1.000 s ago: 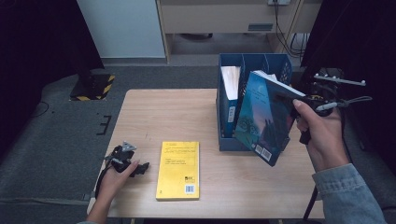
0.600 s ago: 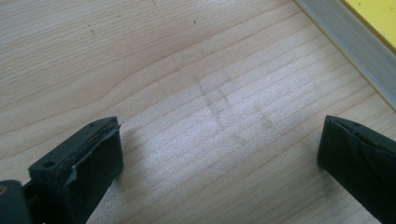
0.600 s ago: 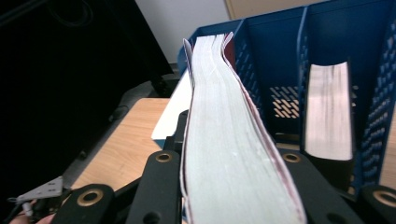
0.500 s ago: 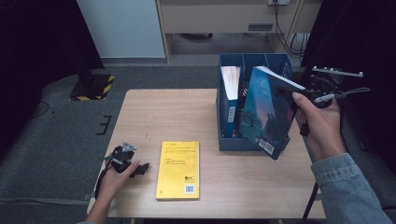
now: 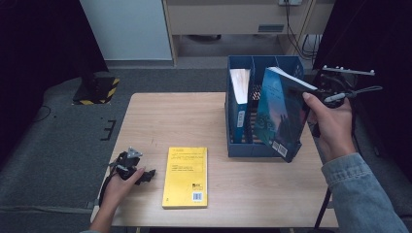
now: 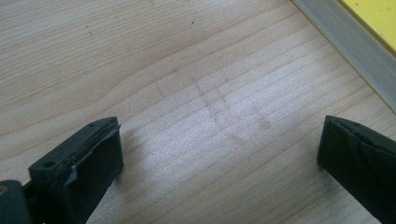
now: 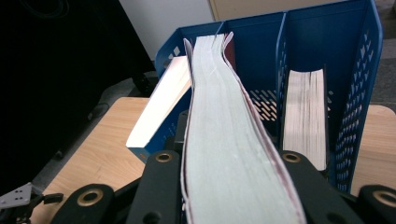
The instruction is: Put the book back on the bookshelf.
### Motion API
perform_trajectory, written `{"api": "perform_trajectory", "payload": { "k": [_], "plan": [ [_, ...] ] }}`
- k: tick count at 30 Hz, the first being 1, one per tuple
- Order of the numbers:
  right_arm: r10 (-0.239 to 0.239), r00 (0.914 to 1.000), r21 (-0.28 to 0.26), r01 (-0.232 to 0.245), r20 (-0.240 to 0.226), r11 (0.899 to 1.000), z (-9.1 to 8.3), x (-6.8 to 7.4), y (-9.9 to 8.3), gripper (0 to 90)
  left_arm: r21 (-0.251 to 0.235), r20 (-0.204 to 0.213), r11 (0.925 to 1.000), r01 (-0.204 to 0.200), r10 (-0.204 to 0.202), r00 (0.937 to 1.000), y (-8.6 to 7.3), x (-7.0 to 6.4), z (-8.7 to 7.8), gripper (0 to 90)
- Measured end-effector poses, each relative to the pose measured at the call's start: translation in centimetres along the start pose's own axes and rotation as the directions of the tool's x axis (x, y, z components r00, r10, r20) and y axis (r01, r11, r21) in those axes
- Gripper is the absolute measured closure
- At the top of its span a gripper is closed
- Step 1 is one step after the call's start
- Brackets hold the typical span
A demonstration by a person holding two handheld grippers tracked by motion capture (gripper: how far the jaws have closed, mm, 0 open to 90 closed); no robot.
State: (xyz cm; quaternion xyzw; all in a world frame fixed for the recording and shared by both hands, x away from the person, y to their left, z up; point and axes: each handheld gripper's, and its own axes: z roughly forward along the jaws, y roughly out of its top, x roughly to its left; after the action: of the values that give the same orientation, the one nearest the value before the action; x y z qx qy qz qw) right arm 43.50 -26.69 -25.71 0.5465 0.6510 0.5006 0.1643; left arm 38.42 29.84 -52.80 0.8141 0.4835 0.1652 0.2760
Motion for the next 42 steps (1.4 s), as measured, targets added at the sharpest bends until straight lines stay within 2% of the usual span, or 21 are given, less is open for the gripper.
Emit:
{"api": "perform_trajectory", "payload": {
  "k": [15,27,33,36,42],
  "plan": [
    [-0.025,0.998,0.011,0.024,0.059,1.0,1.5,0.0,0.0,72.3,0.001,0.003,1.0,-0.004,0.004,1.0,0.0,0.0,0.0,0.0],
    [-0.001,0.9983,0.003,0.001,0.059,1.0,3.2,0.2,-0.1,72.2,0.003,0.007,1.0,-0.009,0.009,0.9999,0.0,-0.1,0.0,0.0],
    [0.037,0.9977,-0.004,-0.037,0.056,0.999,4.2,0.3,-0.3,71.9,0.005,0.01,0.9999,-0.012,0.012,0.9999,0.1,-0.1,0.0,0.0],
    [0.063,0.9965,-0.03,-0.061,0.055,0.998,4.9,0.6,-0.3,72.0,0.005,0.009,0.9999,-0.012,0.012,0.9999,0.1,-0.1,0.0,0.0],
    [0.067,0.9945,-0.059,-0.063,0.081,0.996,5.6,1.0,-0.3,72.0,0.008,0.011,0.9999,-0.012,0.012,0.9999,0.1,-0.1,0.0,0.0]
  ]
}}
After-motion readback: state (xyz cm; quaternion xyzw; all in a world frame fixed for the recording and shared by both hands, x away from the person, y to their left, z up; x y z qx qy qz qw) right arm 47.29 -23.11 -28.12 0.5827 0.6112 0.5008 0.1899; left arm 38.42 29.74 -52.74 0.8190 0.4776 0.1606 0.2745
